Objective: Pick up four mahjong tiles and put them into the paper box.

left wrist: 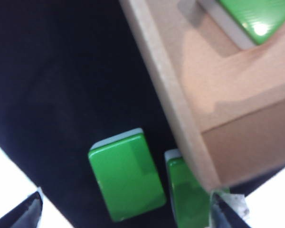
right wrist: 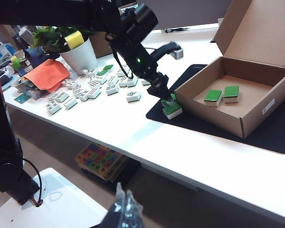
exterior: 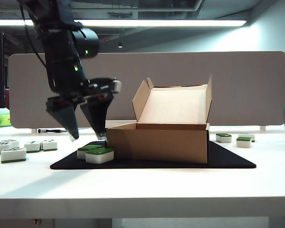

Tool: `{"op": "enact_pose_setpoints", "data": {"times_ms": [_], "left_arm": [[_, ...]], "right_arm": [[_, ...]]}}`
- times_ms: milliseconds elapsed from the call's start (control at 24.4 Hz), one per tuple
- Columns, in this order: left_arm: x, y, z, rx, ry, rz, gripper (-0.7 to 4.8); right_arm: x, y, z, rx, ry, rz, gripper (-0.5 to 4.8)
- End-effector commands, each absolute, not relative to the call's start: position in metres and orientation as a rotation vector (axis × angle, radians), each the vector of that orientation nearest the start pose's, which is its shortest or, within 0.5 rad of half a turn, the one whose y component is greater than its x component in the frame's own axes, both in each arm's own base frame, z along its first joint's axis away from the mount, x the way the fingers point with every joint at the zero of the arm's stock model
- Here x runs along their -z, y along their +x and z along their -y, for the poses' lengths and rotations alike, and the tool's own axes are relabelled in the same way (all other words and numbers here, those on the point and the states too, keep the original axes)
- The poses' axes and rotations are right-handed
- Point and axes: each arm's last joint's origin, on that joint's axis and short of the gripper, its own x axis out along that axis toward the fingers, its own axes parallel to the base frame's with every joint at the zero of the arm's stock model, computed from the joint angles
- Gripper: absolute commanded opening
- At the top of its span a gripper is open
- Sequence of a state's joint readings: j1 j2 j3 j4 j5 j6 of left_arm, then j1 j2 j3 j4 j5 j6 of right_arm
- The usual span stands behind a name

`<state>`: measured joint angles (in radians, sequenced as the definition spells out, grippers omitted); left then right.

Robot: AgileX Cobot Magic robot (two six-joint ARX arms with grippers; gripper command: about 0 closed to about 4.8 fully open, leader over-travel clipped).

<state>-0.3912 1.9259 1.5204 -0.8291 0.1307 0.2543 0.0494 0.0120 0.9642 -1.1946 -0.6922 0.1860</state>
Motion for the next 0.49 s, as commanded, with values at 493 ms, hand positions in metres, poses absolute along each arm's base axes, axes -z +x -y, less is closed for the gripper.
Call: {"op": "enact_pose_setpoints", "data": {"times_ms": [493], "left_arm": [[-0.2,0.363,0.158,0.633,0.268,-1.257,4.79]], "right_arm": [[-0.316,-0.063,-0.015,-0.703,0.249,-0.296,-0.01]]}}
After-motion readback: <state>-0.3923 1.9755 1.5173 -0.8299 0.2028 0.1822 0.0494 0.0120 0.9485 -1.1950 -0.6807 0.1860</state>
